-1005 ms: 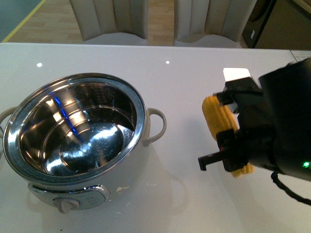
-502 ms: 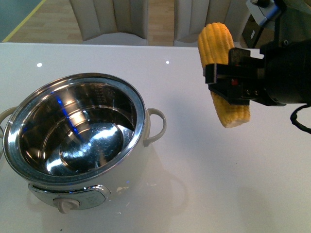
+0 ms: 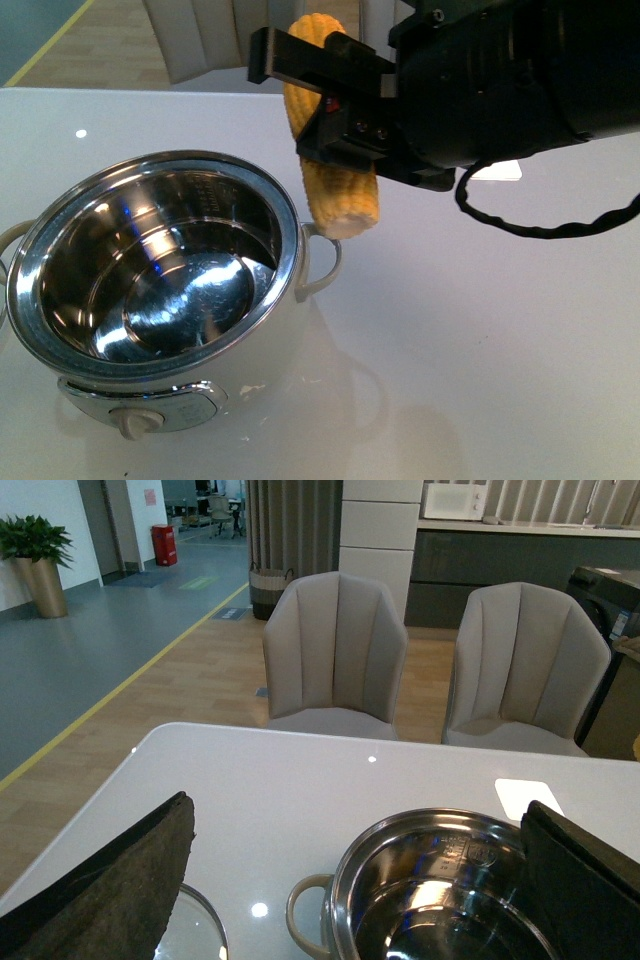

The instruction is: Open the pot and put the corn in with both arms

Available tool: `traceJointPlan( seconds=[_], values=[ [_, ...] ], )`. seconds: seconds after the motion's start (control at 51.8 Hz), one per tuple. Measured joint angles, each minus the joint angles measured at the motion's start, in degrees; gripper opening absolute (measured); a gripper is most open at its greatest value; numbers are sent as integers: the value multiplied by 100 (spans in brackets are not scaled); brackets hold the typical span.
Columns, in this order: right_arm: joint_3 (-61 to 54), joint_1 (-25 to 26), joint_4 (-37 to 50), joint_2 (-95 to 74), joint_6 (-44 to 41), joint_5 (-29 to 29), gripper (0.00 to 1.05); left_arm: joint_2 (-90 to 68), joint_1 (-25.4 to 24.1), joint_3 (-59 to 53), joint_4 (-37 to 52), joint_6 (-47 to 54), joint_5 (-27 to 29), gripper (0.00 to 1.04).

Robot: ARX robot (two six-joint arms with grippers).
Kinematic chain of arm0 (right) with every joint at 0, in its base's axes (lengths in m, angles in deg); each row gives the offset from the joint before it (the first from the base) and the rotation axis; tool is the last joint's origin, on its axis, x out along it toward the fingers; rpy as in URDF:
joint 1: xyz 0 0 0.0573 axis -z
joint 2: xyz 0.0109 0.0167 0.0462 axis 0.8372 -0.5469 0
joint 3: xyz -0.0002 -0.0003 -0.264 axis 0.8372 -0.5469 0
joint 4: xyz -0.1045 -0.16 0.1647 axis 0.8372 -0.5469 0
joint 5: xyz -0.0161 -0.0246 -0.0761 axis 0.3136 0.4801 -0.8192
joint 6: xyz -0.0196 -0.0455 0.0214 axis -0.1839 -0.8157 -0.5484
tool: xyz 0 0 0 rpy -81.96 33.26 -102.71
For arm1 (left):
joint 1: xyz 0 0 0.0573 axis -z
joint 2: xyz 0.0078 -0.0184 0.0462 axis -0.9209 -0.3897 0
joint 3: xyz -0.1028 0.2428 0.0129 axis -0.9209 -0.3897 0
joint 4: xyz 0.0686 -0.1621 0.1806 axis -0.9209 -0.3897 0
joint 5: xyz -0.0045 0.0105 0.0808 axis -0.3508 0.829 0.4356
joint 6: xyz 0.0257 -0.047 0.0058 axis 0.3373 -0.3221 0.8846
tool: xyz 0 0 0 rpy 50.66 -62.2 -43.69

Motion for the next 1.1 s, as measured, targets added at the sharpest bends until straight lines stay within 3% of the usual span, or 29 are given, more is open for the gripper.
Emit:
traceJointPlan(
  seconds=[0.502, 1.101],
  values=[
    [553, -684, -118, -754, 101, -205, 20, 0, 0, 0, 0, 0, 0, 98],
    [1362, -962, -422, -1528, 173, -42, 20, 0, 0, 0, 0, 0, -2, 98]
  ],
)
